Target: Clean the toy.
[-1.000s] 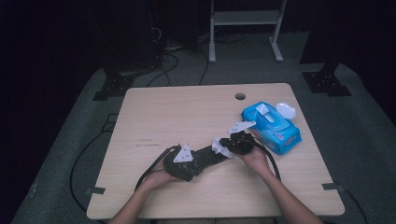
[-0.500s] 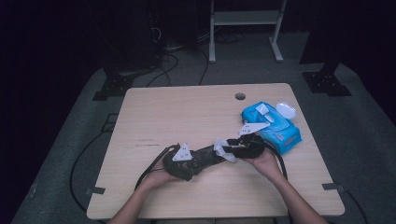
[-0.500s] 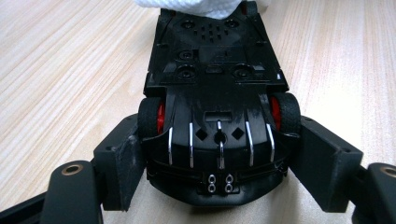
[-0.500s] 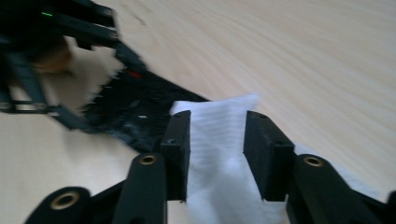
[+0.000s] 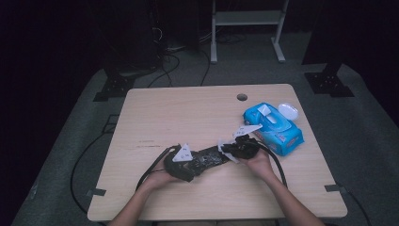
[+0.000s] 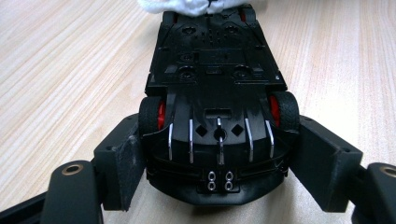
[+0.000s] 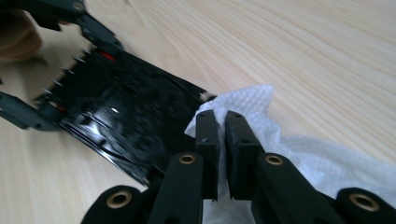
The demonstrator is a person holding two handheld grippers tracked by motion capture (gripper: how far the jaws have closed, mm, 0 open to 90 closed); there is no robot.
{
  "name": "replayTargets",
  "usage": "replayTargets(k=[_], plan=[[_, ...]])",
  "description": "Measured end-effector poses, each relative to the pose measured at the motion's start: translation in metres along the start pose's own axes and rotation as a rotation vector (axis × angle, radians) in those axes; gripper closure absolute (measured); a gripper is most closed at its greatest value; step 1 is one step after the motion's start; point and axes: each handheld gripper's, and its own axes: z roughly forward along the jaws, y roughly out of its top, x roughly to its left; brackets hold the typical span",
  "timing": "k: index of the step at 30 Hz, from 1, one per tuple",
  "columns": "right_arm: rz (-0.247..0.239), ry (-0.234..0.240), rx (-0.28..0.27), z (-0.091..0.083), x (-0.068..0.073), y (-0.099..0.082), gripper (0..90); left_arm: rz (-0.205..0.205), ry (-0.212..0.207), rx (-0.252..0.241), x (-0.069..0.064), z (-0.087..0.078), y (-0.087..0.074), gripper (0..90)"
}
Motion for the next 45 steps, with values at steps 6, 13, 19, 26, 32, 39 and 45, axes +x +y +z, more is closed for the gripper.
replayTargets(k=[6, 13, 19, 26, 32, 39, 45], plan=[[0.007, 0.002, -0.009, 0.001, 0.003, 0.006, 85.4, 0.019, 0.008, 0.008, -0.001, 0.001, 0.0, 24.4], [-0.007, -0.026, -0.018, 0.008, 0.002, 0.011, 85.6, 0.02, 0.008, 0.004, -0.002, 0.001, 0.0, 24.4], [0.056, -0.019, 0.004, -0.005, -0.011, -0.003, 85.6, 0.004, 0.004, 0.0, 0.0, 0.001, 0.0, 24.5], [-0.027, 0.038, 0.022, -0.004, 0.012, 0.003, 85.6, 0.004, 0.005, 0.003, 0.0, 0.001, 0.0, 24.5], [-0.061, 0.012, 0.077, -0.014, 0.017, -0.006, 85.9, -0.005, -0.001, -0.007, 0.001, 0.0, -0.001, 24.5], [-0.156, 0.109, 0.082, 0.005, 0.052, 0.016, 85.9, 0.006, 0.002, -0.001, 0.001, 0.001, 0.0, 24.6], [-0.132, 0.064, 0.099, 0.001, 0.033, 0.015, 85.9, -0.011, -0.013, -0.014, 0.003, -0.001, -0.002, 24.5]])
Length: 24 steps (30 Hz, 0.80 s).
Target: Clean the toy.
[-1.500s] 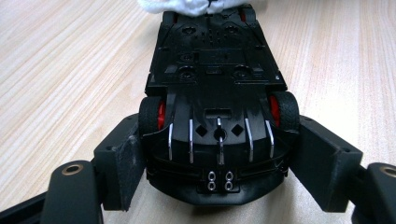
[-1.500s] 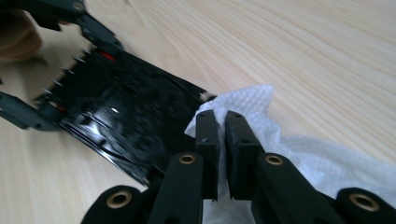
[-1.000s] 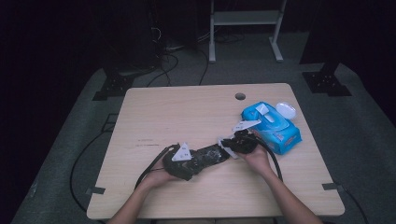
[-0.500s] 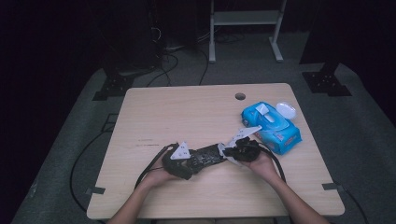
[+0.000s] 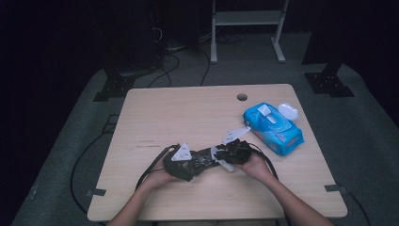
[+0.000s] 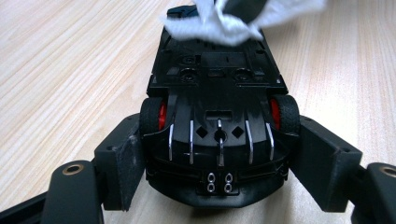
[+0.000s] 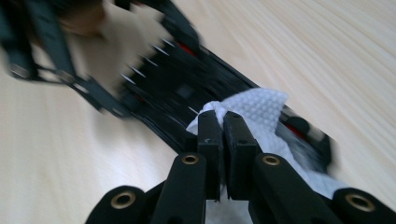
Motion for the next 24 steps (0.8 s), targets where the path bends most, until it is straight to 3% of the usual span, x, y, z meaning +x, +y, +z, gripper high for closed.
replayTargets(k=[5, 8, 16, 20, 24], plan=[[0.036, -0.02, 0.006, -0.007, -0.01, -0.014, 85.9, -0.021, -0.004, 0.006, 0.002, 0.0, 0.0, 24.2], [0.004, -0.02, 0.007, -0.006, -0.003, -0.01, 85.9, -0.02, -0.004, 0.014, 0.002, 0.002, -0.001, 24.1], [-0.05, 0.062, -0.012, 0.013, 0.022, 0.01, 85.9, 0.004, 0.003, 0.019, 0.0, 0.002, 0.0, 24.4], [-0.058, 0.048, -0.006, 0.013, 0.02, 0.011, 85.9, -0.011, 0.0, 0.006, 0.001, 0.0, 0.0, 24.3], [-0.022, 0.029, 0.004, 0.005, 0.01, 0.003, 85.9, -0.033, -0.009, 0.014, 0.003, 0.001, -0.001, 24.1]])
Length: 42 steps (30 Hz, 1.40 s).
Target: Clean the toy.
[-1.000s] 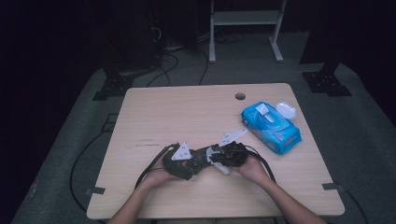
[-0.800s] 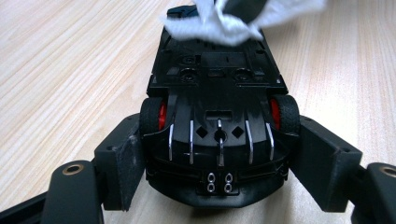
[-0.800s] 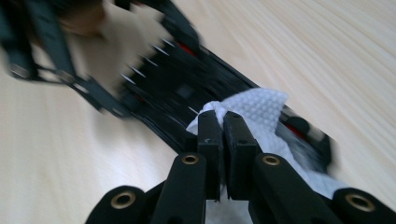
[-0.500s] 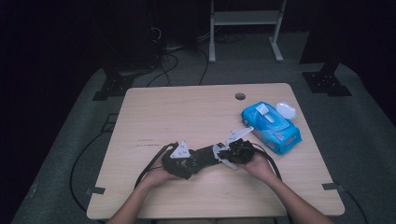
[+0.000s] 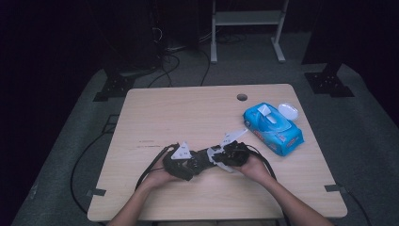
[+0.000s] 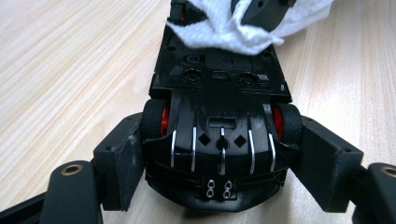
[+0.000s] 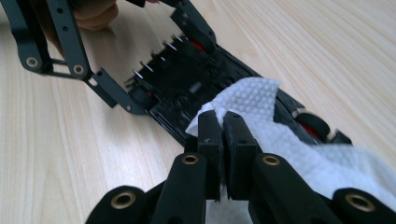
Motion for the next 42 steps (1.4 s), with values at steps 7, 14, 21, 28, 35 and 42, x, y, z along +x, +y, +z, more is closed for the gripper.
replayTargets(k=[7, 14, 21, 28, 35, 42], plan=[[-0.019, 0.069, -0.019, 0.013, 0.018, 0.011, 86.0, 0.027, 0.012, 0.015, -0.002, 0.0, 0.001, 24.4], [-0.07, 0.124, -0.04, 0.041, 0.037, 0.039, 86.1, 0.033, 0.017, 0.003, -0.004, 0.0, 0.001, 24.5], [-0.042, 0.037, -0.049, 0.035, 0.018, 0.038, 86.2, 0.035, 0.017, 0.001, -0.004, 0.0, 0.001, 24.5], [-0.044, -0.004, -0.053, 0.035, 0.013, 0.038, 86.1, 0.05, 0.03, 0.015, -0.006, 0.003, 0.002, 24.5], [-0.035, -0.018, -0.064, 0.039, 0.007, 0.04, 86.1, 0.054, 0.029, 0.006, -0.004, 0.001, 0.001, 24.6], [0.031, -0.119, -0.029, 0.012, -0.03, 0.016, 86.0, 0.049, 0.024, -0.007, -0.003, 0.0, 0.001, 24.6]])
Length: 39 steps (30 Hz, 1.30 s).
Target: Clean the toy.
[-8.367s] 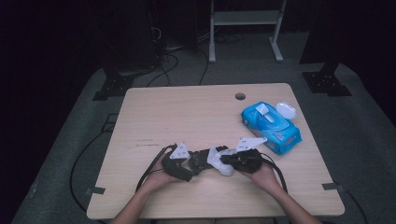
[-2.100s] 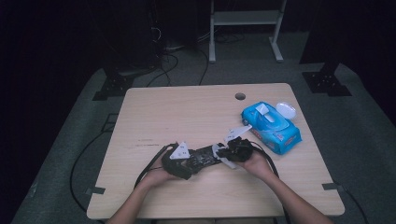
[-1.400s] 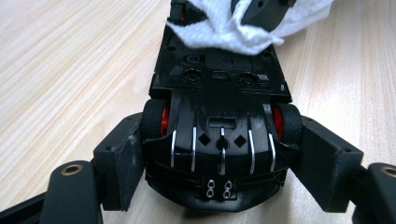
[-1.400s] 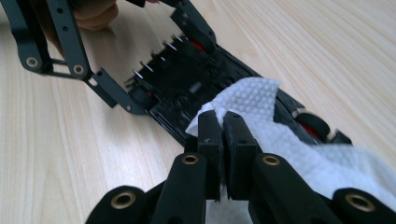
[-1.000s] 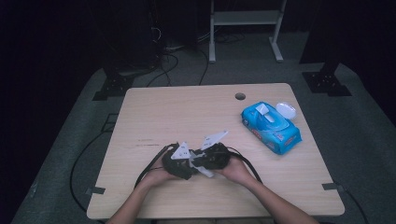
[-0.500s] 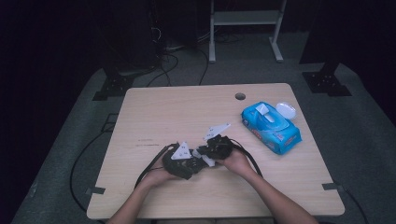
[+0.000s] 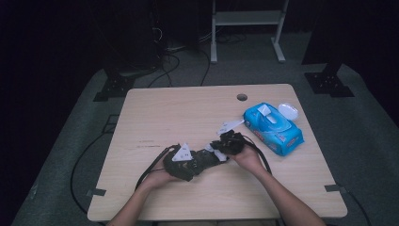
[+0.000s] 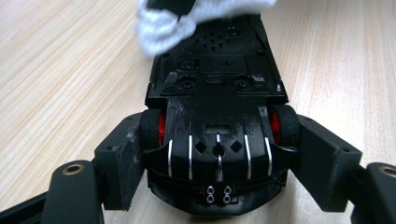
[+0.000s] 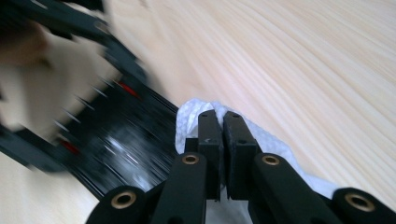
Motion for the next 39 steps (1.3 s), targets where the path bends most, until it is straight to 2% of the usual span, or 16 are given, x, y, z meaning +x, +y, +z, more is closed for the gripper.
replayTargets(k=[2, 5, 6, 7, 8, 12, 14, 17, 18, 24, 26, 29, 32, 34, 37, 39], plan=[[0.031, -0.021, -0.002, -0.008, -0.01, -0.008, 86.0, 0.005, -0.001, 0.005, 0.0, 0.0, 0.0, 24.6], [0.059, -0.007, -0.024, -0.015, -0.012, -0.015, 86.0, -0.002, -0.004, 0.015, 0.001, 0.001, -0.001, 24.6], [0.041, 0.021, -0.029, -0.018, -0.006, -0.017, 85.9, -0.009, -0.009, 0.019, 0.001, 0.002, -0.002, 24.5], [0.041, 0.021, -0.029, -0.018, -0.006, -0.017, 85.9, -0.009, -0.009, 0.019, 0.001, 0.002, -0.002, 24.6], [0.022, 0.054, -0.023, -0.019, 0.001, -0.019, 85.8, -0.012, -0.01, 0.019, 0.001, 0.002, -0.002, 24.5], [-0.002, 0.089, -0.022, -0.023, 0.009, -0.025, 85.5, -0.033, -0.022, 0.02, 0.002, 0.001, -0.002, 24.5], [-0.003, 0.099, -0.03, -0.026, 0.013, -0.032, 85.3, -0.074, -0.042, 0.015, 0.005, 0.0, -0.003, 23.5], [0.0, 0.104, -0.029, -0.028, 0.013, -0.036, 85.3, -0.106, -0.051, 0.012, 0.007, 0.0, -0.004, 20.8], [-0.006, 0.101, -0.023, -0.03, 0.014, -0.039, 85.1, -0.132, -0.067, 0.007, 0.009, -0.001, -0.005, 19.7], [0.005, 0.106, -0.05, -0.038, 0.014, -0.042, 85.0, -0.181, -0.104, -0.005, 0.012, -0.003, -0.006, 18.8], [0.003, 0.11, -0.042, -0.039, 0.015, -0.044, 85.0, -0.21, -0.119, -0.014, 0.014, -0.005, -0.006, 18.2], [0.001, 0.12, -0.023, -0.037, 0.014, -0.045, 85.1, -0.224, -0.123, -0.019, 0.016, -0.006, -0.007, 17.7], [0.007, 0.132, -0.013, -0.034, 0.013, -0.048, 85.1, -0.261, -0.132, -0.049, 0.021, -0.01, -0.008, 15.5], [0.017, 0.15, -0.012, -0.033, 0.012, -0.048, 85.2, -0.283, -0.141, -0.039, 0.024, -0.011, -0.007, 11.8], [0.02, 0.161, -0.007, -0.033, 0.011, -0.047, 85.2, -0.31, -0.156, -0.046, 0.032, -0.012, -0.006, 12.0], [0.018, 0.165, 0.003, -0.033, 0.011, -0.046, 85.1, -0.36, -0.18, -0.065, 0.038, -0.01, -0.005, 13.6]])
